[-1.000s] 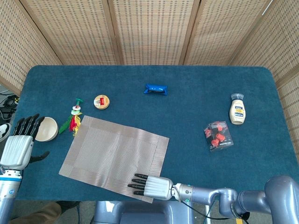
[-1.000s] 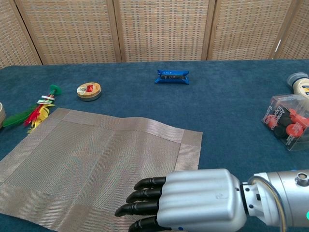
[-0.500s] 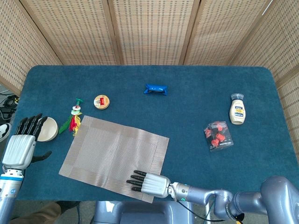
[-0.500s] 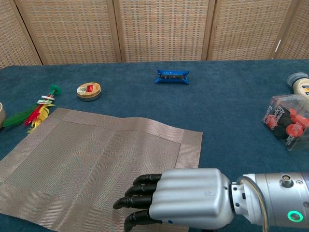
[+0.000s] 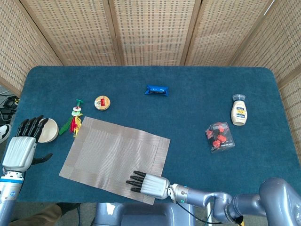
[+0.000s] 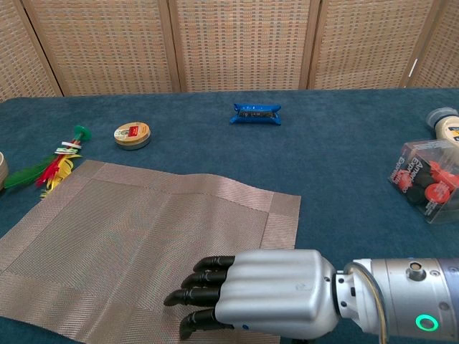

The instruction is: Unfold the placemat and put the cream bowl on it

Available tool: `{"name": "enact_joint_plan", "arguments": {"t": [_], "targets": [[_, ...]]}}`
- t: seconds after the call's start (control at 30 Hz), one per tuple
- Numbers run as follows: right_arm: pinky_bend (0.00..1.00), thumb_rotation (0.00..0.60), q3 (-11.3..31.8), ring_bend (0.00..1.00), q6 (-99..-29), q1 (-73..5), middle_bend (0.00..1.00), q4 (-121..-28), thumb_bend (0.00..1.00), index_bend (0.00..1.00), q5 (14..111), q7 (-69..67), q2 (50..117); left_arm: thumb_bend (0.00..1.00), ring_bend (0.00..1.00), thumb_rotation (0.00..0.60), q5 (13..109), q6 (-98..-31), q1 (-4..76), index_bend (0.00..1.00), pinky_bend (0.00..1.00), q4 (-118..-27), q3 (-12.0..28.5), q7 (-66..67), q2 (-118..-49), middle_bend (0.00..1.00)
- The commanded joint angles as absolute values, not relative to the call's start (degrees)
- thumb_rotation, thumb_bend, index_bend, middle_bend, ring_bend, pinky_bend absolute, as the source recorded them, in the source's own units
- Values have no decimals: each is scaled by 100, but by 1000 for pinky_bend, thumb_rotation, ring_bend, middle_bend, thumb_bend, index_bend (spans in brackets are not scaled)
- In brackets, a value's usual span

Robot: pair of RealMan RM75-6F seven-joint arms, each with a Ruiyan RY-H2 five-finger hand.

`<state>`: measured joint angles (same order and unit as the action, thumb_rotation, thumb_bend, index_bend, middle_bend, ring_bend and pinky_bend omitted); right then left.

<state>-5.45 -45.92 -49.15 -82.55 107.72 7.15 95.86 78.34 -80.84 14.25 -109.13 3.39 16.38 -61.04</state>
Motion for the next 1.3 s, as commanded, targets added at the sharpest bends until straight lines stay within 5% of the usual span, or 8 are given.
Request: {"name": "enact_joint_plan", "arguments": {"t": [0.03,0.73,1.07,1.3], "targets": [[0,600,-541,0,-4626,-4922,0,-8244,203,213,10746,714,9597,0,0,600,7843,-8086,1418,0,0,-10916,343,1636,-6102,0],[0,600,-636,0,-4845,-5013,0,-8135,562,215,10634,632,9679,0,0,600,7906,-7988,1409,0,0,-10907,364,1662,-6117,0],[0,600,-763,0,-4916,-5035,0,-8117,727,290,10661,582,9645,0,0,600,7925,-7945,1413,0,0,-10908,366,1703,-6129,0],[0,600,-780,0,-4944,-5056,0,-8094,756,372,10660,548,9656,0,0,600,7931,-7938,1408,0,0,-10915,369,1713,-6130,0]]}}
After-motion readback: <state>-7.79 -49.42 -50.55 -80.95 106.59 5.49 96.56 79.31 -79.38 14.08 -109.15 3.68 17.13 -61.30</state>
